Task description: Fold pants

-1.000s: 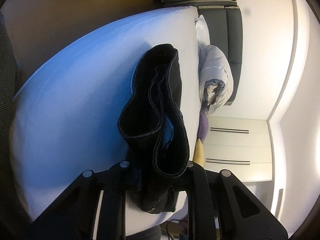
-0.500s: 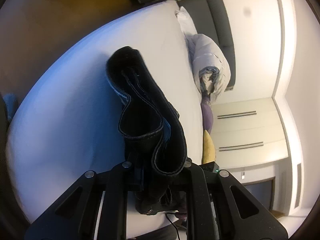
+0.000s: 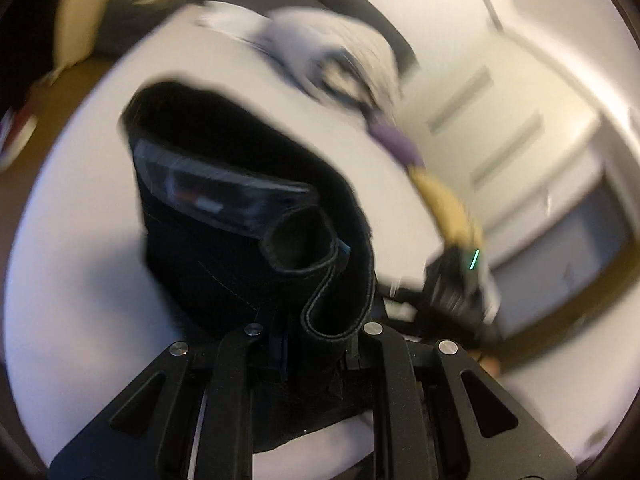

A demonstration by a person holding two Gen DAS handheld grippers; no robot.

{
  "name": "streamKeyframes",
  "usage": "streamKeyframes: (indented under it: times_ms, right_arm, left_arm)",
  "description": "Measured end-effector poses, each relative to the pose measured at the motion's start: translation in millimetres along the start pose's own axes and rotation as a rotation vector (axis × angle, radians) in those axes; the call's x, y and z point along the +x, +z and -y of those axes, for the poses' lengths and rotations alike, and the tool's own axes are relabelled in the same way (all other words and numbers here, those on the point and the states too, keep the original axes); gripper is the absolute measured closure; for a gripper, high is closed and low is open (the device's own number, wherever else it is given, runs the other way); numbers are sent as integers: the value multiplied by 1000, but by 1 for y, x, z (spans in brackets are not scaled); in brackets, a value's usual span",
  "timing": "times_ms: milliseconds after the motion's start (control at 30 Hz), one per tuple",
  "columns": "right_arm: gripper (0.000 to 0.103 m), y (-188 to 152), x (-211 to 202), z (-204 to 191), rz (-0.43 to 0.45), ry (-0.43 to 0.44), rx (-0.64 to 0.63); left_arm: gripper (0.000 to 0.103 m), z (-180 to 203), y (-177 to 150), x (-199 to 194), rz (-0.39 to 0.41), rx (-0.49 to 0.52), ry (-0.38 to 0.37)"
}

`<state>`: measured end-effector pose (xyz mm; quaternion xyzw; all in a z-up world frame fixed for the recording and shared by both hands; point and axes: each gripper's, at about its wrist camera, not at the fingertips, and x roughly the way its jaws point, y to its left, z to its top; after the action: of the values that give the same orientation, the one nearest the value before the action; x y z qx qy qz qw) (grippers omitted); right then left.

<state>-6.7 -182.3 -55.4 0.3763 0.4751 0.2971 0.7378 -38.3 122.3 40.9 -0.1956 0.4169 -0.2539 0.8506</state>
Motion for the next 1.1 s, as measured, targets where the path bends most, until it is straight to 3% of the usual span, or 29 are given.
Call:
streamKeyframes:
  times_ms: [67, 100, 200, 333, 500, 600, 700, 767, 867, 1100]
  right_arm:
    - [19, 2, -21, 9, 11, 8, 8]
    - [19, 2, -31, 16, 17, 6, 21]
    - [18, -6, -49, 35, 14, -2, 59]
    - [17, -18, -53, 45, -17, -8, 64]
    - [17, -27, -36, 27, -81, -88, -17]
    - [20, -26, -32, 9, -118, -182, -93]
    - [44, -23, -22, 2, -168, -277, -148]
    - [73, -24, -17, 6, -201, -336, -165]
    - [83, -23, -18, 1, -190, -350, -188]
    - [87, -9, -42, 0, -123, -315, -212]
  left_arm:
    - [89, 30, -13, 37, -55, 91, 49]
    - [89, 41, -25, 67, -123, 124, 95]
    - [89, 56, -53, 103, -226, 180, 140]
    - [88, 79, -73, 114, -230, 326, 193]
    - [88, 103, -102, 105, -204, 459, 264]
    - [88, 119, -117, 107, -190, 557, 317]
    - [88, 140, -138, 104, -177, 630, 348]
    - [88, 145, -141, 106, -179, 642, 353]
    - [88, 159, -144, 121, -191, 651, 352]
    - [88, 172, -146, 120, -177, 698, 326]
